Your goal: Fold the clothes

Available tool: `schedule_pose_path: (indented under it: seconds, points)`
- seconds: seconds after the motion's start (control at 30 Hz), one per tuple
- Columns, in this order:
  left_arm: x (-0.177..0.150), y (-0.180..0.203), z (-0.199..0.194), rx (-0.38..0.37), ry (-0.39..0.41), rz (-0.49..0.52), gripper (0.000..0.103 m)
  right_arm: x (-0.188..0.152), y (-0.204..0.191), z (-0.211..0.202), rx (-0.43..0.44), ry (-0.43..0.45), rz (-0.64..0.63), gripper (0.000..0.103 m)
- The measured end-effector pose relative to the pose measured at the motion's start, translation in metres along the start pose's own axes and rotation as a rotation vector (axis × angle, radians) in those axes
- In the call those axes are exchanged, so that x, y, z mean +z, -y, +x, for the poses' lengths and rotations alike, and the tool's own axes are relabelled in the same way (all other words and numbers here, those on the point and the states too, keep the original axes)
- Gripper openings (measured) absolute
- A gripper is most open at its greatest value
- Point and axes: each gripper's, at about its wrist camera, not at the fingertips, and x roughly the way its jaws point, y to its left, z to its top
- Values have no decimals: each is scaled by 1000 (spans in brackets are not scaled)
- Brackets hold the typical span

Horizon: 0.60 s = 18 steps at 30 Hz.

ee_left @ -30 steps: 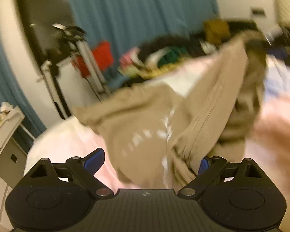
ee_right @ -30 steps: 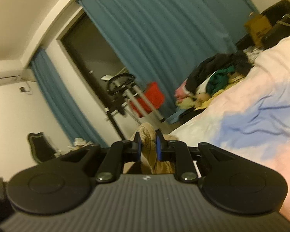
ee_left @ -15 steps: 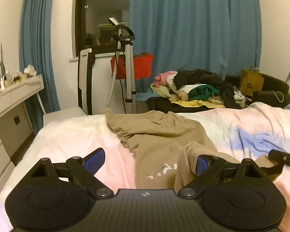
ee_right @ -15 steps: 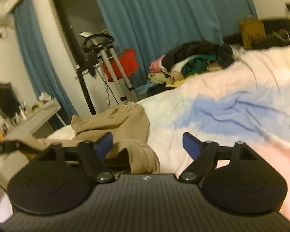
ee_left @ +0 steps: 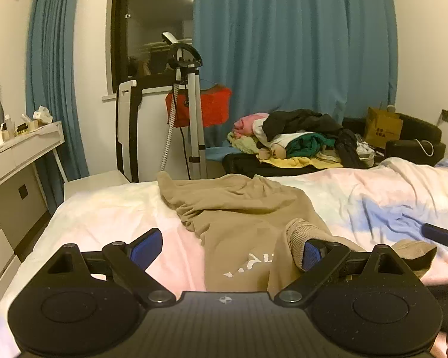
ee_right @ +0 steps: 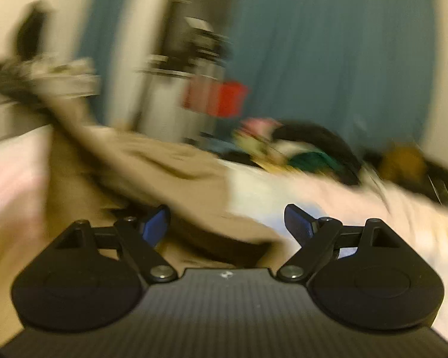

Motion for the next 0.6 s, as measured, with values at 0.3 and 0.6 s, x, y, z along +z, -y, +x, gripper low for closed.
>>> schedule_pose_path:
  seconds: [0.3, 0.6]
  points:
    - [-19, 27, 13, -21, -57, 96, 94, 1, 86, -18, -168, 74, 490, 85]
    - [-63, 70, 37, -25, -239, 362, 96, 16, 81, -40, -218, 267, 349, 85]
